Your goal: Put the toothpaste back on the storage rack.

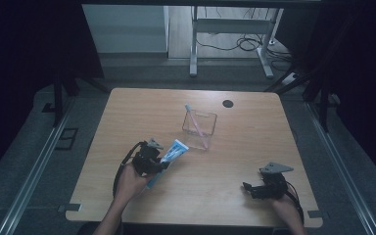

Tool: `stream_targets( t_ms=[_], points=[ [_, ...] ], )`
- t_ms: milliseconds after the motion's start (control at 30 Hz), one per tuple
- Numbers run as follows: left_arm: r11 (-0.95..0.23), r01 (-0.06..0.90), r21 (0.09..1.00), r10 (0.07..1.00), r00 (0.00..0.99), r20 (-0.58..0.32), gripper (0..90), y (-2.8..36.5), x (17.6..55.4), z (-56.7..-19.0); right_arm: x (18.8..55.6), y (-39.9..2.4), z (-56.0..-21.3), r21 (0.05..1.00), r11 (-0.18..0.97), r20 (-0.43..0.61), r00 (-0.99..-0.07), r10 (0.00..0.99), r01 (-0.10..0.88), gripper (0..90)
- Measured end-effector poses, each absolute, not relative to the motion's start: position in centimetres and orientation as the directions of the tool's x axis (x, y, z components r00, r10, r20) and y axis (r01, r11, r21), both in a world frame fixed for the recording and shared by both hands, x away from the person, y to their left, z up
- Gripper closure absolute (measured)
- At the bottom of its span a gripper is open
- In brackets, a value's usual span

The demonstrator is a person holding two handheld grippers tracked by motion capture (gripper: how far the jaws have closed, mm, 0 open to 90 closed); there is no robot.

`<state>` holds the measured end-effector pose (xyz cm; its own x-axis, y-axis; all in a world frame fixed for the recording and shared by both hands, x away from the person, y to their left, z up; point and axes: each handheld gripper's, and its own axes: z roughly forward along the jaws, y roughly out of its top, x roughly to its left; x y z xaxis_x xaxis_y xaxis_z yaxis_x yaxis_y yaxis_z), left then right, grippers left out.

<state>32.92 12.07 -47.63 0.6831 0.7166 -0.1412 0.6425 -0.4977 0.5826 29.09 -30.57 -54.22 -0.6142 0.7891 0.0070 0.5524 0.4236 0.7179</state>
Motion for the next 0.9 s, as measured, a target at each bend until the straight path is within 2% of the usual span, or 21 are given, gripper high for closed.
stream_targets(
  t_ms=[900],
  points=[
    [-0.456, 0.545, 0.704, 0.701, 0.707, -0.092, 73.6, 10.6, 33.8, -42.6, 29.1, -30.6, -54.2, 0.719, 0.427, 0.003, -0.617, 0.787, 0.548, 8.6]
  ],
)
